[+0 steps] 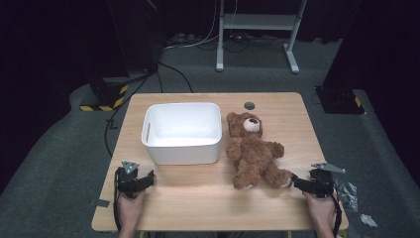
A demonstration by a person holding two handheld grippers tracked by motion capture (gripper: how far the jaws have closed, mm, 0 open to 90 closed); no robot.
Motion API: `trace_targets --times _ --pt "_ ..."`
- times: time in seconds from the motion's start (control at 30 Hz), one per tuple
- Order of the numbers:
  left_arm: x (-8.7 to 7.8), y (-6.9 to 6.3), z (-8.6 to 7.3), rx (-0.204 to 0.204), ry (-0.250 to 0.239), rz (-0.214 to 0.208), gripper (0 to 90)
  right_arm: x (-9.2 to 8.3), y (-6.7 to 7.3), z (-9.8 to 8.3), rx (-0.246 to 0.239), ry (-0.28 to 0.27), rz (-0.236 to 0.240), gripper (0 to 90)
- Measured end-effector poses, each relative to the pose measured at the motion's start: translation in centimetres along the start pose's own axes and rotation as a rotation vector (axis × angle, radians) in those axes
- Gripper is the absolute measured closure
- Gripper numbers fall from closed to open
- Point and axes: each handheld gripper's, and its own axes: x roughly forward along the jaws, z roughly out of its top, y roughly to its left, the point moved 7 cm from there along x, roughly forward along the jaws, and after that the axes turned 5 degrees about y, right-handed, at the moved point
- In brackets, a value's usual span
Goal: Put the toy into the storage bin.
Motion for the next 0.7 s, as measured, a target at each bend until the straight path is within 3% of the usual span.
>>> trace_targets --times 0.37,0.57,0.7 --pt "0.0 0.0 0.0 -0.004 -0.003 0.000 25.1 -1.7 0.3 0.1 0.003 -0.057 0.046 17.4" --pt "0.0 0.0 0.0 -0.004 -0.003 0.000 25.1 -2.6 0.1 0.5 0.048 -0.086 0.097 20.1" --pt "0.0 0.0 0.0 -0.005 -0.004 0.000 25.1 -3.0 0.1 0.5 0.060 -0.108 0.107 20.0"
